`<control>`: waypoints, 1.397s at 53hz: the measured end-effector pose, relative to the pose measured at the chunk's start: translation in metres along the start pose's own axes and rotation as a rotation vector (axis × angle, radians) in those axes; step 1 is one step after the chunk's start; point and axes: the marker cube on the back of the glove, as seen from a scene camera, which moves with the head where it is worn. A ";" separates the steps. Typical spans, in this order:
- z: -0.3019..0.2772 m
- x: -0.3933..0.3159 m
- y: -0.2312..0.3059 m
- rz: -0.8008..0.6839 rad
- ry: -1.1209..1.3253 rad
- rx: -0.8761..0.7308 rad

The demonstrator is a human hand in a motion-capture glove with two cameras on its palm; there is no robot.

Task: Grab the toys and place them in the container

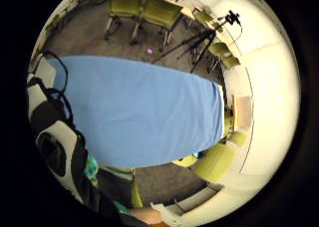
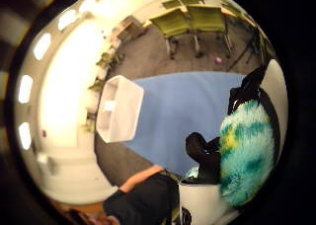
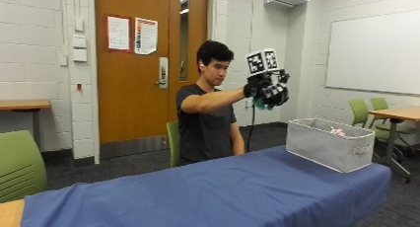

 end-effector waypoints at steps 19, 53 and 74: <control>-0.024 -0.266 -0.055 -0.401 -0.065 0.050; 0.052 -0.311 -0.088 -0.513 0.001 -0.111; 0.046 -0.281 -0.009 -0.412 0.063 -0.107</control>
